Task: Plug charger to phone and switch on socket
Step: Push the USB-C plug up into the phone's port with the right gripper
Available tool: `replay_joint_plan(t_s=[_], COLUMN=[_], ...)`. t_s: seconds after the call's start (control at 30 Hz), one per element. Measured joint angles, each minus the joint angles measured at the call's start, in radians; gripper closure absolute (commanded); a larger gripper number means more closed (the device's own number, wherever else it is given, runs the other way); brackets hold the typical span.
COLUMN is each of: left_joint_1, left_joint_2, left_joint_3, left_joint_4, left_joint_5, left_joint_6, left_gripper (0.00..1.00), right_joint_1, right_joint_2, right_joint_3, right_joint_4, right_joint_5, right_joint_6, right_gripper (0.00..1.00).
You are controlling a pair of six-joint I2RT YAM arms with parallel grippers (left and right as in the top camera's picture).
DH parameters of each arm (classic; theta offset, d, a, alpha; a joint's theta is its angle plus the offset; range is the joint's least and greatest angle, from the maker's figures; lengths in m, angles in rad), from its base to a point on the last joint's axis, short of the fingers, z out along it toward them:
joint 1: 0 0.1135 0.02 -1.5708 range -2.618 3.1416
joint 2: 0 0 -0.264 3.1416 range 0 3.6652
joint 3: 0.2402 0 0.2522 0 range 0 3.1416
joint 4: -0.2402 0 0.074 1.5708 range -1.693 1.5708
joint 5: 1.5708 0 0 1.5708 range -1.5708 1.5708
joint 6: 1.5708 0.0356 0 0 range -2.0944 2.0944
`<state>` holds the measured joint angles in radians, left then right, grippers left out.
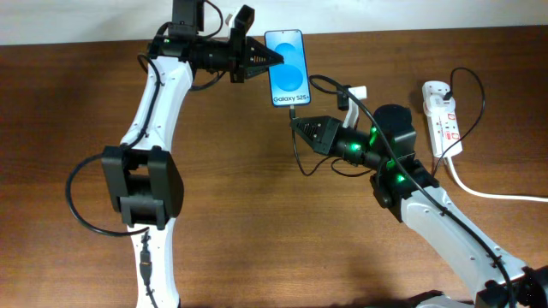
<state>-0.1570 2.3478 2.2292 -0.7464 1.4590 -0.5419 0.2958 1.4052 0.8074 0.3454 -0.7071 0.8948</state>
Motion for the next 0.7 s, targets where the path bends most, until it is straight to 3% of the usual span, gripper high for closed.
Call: replay_joint_plan(t_s=[0.7], left_joint_1=[0.0], left_joint_2=[0.0], left_joint_3=[0.0], left_joint_4=[0.002], left_joint_5=[-0.002], left_joint_6=[0.001], left_gripper=[1.0], right_joint_1=[0.0], right_joint_2=[0.002], right_joint_3=[0.0], right_joint_4=[-0.008], right_joint_5=[0.011], right_joint_6=[-0.014], right_gripper=[0.96])
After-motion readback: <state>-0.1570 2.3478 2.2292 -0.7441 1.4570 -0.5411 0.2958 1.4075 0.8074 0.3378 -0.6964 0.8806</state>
